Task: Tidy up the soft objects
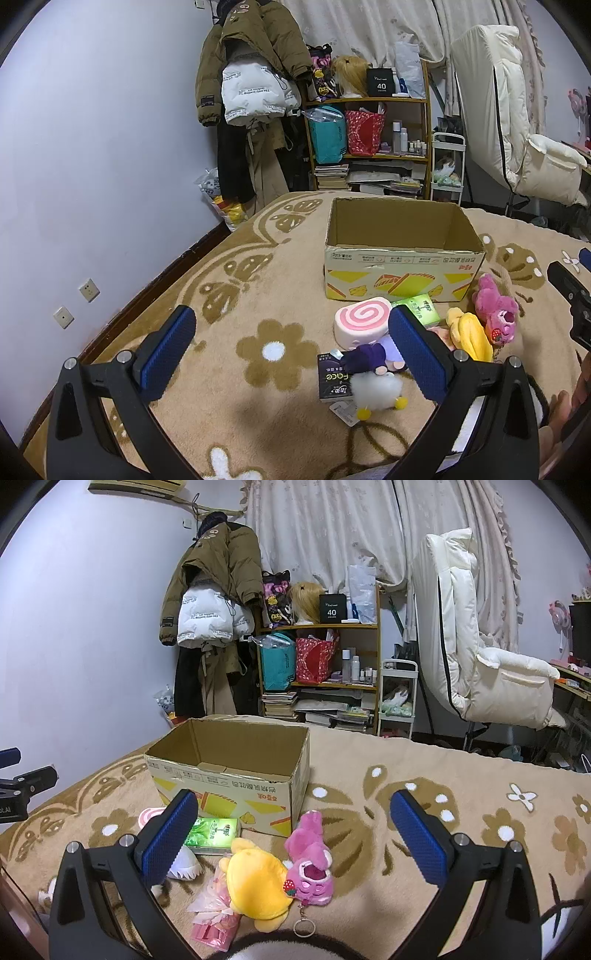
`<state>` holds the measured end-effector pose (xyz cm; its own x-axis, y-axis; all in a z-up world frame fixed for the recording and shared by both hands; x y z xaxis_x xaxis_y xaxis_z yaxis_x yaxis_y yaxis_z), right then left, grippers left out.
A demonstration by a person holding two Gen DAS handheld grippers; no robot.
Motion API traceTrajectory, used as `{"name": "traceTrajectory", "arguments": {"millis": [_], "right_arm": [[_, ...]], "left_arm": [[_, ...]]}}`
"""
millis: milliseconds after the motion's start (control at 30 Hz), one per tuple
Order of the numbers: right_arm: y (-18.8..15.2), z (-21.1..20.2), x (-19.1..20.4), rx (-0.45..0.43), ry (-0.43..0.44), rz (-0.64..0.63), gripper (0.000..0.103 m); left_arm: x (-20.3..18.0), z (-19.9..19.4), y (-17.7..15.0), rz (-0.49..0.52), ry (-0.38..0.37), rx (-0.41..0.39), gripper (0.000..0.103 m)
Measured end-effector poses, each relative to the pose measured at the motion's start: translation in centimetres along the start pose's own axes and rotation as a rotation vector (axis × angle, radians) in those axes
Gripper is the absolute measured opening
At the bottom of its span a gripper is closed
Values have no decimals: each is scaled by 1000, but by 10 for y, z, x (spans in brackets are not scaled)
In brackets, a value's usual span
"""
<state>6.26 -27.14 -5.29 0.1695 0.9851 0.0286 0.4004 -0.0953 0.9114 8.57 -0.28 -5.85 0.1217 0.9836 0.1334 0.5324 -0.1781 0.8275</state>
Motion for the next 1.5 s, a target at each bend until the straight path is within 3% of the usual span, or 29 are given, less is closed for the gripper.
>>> {"name": "traceTrajectory", "arguments": {"millis": [1500], "right_arm": [[0, -2, -3, 2, -4, 2, 103]], "left_arm": [[1, 1, -4, 6, -5, 3, 103]]}}
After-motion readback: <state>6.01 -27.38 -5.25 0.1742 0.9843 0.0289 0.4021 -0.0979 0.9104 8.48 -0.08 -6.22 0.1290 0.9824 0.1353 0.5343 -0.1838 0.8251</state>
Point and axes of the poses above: each gripper's, at about its wrist camera, not at the fingertips, and z roughly the way its jaws point, x to its left, y to its top, the point moved 10 cm from there along z, roughly the way its jaws point, and after that the axes turned 3 degrees about -y, right-handed, at the moved point
